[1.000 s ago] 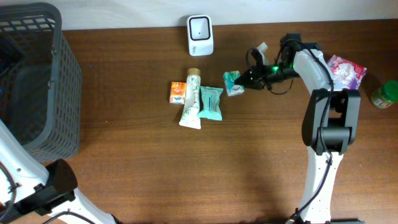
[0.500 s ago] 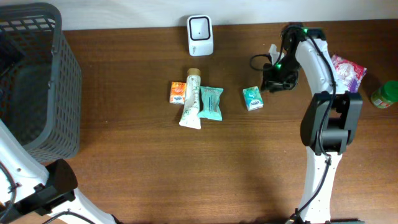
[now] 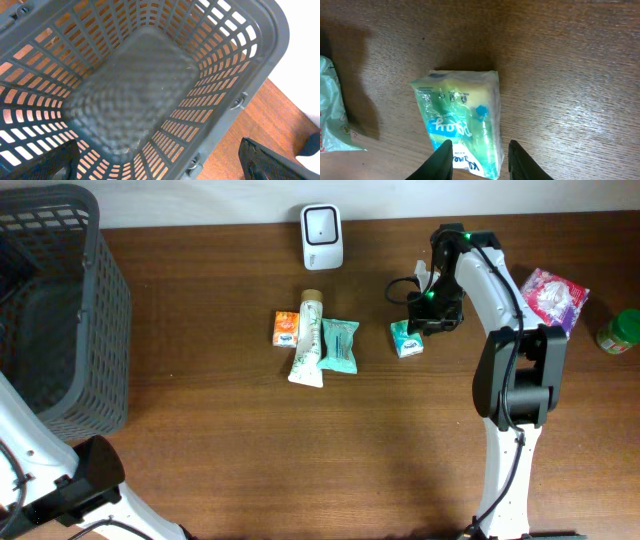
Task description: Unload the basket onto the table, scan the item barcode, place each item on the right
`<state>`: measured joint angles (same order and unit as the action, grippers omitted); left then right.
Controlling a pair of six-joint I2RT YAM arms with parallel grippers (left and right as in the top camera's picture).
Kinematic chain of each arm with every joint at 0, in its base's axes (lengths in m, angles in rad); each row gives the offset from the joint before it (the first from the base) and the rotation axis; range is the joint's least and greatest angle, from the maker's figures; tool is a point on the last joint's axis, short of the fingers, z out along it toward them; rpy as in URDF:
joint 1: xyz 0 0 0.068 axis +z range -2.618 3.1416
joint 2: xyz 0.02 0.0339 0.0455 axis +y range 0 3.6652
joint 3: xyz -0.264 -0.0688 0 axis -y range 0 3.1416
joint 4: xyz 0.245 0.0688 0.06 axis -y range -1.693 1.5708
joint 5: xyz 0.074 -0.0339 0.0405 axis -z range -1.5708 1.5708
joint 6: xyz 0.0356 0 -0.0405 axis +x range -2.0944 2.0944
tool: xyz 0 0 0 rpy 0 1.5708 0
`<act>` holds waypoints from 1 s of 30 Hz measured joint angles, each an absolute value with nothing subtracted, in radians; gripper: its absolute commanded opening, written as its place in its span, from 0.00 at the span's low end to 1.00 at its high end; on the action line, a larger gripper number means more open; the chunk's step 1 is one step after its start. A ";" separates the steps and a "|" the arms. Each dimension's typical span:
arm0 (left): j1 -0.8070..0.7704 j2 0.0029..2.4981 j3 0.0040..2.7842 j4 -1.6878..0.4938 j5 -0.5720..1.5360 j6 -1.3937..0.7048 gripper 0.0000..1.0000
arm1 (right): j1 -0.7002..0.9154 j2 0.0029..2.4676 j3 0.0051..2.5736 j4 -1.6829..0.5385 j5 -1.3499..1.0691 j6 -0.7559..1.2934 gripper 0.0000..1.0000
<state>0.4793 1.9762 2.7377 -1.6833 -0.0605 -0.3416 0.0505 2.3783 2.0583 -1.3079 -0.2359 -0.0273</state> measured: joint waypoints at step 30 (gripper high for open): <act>0.479 1.976 2.738 -1.683 -0.060 -0.342 0.99 | 0.089 2.378 1.992 -1.205 -1.518 -0.393 0.04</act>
